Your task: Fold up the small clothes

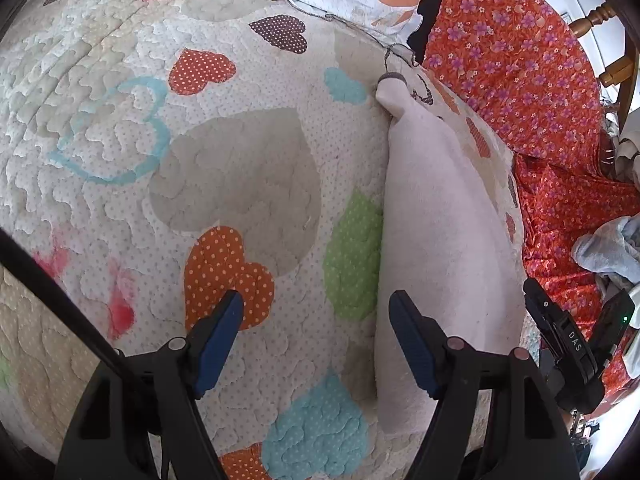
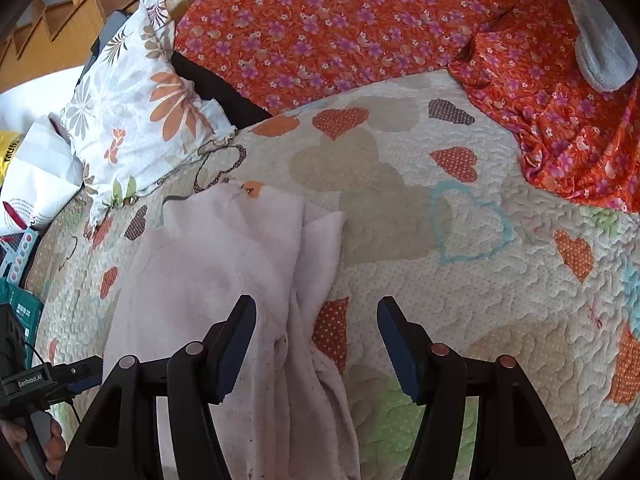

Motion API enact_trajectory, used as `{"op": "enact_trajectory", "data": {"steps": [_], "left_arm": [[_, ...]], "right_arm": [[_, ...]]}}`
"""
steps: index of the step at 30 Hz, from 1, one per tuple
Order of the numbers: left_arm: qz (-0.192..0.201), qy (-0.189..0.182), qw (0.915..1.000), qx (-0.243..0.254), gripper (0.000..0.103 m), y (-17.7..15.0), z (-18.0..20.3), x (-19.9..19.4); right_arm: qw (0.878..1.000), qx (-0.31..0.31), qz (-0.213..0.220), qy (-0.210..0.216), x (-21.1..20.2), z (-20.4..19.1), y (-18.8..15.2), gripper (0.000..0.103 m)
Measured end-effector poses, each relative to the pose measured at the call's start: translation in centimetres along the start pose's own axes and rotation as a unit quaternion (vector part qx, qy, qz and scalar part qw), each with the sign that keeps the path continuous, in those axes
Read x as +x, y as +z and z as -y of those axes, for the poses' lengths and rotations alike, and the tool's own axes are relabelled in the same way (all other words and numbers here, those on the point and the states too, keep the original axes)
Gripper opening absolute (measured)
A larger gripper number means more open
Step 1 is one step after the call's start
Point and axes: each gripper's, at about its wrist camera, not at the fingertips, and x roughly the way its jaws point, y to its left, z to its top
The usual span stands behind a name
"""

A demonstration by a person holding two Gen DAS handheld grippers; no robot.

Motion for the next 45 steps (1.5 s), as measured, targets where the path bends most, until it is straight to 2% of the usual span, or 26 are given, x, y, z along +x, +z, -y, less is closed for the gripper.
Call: {"op": "enact_trajectory", "data": {"steps": [4, 12, 17, 29, 32, 38, 45], "left_arm": [[-0.026, 0.011, 0.9996, -0.001, 0.076, -0.3, -0.1, 1.1], [-0.018, 0.029, 0.9993, 0.017, 0.081, -0.9, 0.6, 1.4], [-0.017, 0.032, 0.9991, 0.022, 0.083, -0.8, 0.8, 1.6], [-0.016, 0.028, 0.9994, 0.015, 0.083, -0.7, 0.8, 1.4], [-0.004, 0.024, 0.9997, 0.003, 0.083, -0.4, 0.3, 0.7], [0.042, 0.043, 0.9982, 0.002, 0.083, 0.4, -0.1, -1.3], [0.057, 0.053, 0.997, 0.001, 0.083, 0.5, -0.4, -2.1]], "right_arm": [[1.0, 0.006, -0.026, 0.0, 1.1, 0.2, -0.4, 0.069], [0.998, 0.027, -0.049, 0.007, 2.2, 0.7, -1.1, 0.076], [0.996, 0.038, -0.08, 0.021, 3.4, 0.6, -1.9, 0.077], [0.997, 0.029, -0.074, 0.013, 3.2, 0.3, -2.0, 0.077], [0.998, 0.025, -0.062, 0.01, 2.7, 0.4, -1.6, 0.077], [0.999, 0.009, -0.04, -0.002, 1.9, -0.2, -1.3, 0.077], [0.999, -0.03, -0.016, -0.018, 1.1, -1.6, -1.4, 0.077]]}}
